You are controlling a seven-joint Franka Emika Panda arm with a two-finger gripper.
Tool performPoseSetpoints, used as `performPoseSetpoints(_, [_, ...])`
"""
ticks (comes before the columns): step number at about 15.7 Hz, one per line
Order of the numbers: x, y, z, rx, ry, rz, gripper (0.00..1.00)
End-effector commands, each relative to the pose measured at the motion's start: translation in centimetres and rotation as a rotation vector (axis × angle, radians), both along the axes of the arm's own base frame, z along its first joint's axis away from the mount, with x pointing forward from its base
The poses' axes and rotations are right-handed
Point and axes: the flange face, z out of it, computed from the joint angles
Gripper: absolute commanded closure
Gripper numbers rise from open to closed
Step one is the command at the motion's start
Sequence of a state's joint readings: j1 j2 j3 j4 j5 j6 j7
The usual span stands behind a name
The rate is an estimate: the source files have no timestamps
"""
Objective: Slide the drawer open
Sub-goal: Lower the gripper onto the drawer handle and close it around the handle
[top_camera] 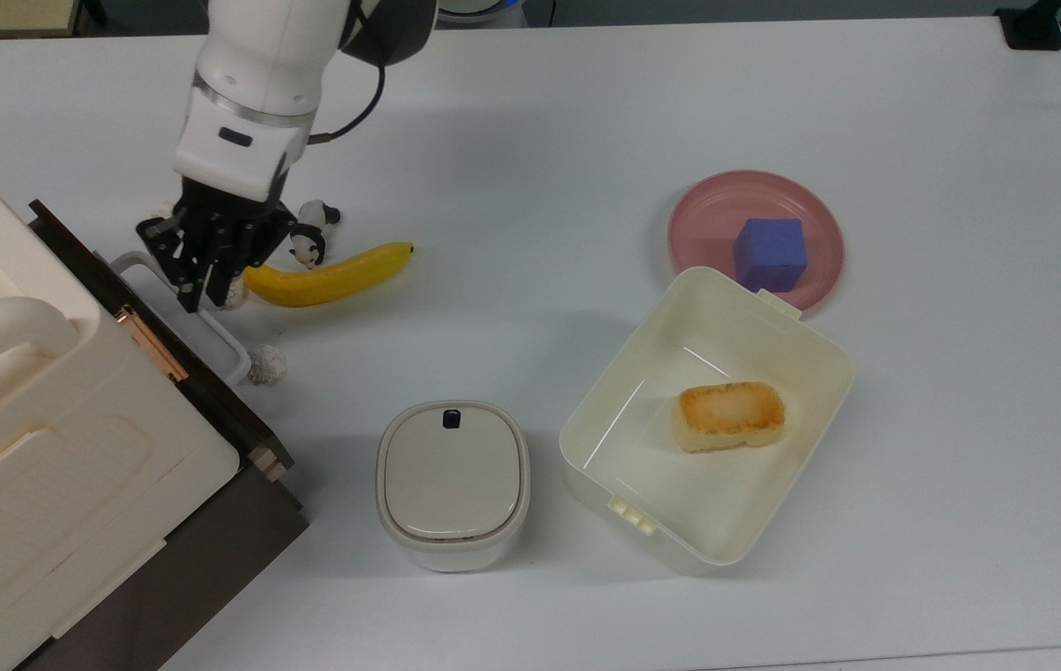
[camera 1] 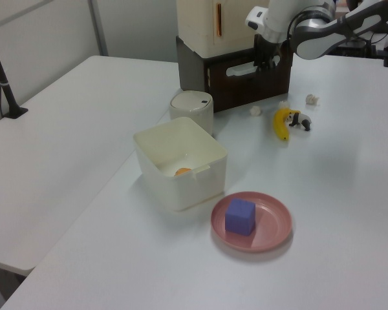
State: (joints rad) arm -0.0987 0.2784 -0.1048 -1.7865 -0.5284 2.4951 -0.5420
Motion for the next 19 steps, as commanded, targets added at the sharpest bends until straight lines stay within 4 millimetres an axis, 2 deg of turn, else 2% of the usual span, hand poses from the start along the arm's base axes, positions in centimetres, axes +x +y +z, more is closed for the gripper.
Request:
performPoseSetpoints(1, [0.0,-1.5,0.3,-0.005,-0.077,-0.01,0.74])
performPoseSetpoints(4, [0.5,-1.8,-0.7,-0.013,-0.071,-0.011,0.74])
performPoseSetpoints(6, [0.8,-1.5,-2.3,-0.013,-0.045,-0.007,0.74])
performPoseSetpoints(10, [0.9,-0.8,-3.4,-0.013,-0.032,-0.009,0.74])
performPoseSetpoints(16, [0.6,2.0,-3.6,0.014,-0.043,-0.021,0.89])
performPoseSetpoints(19, [-0.4,3.7,-4.5,0.022,-0.015,-0.004,0.9])
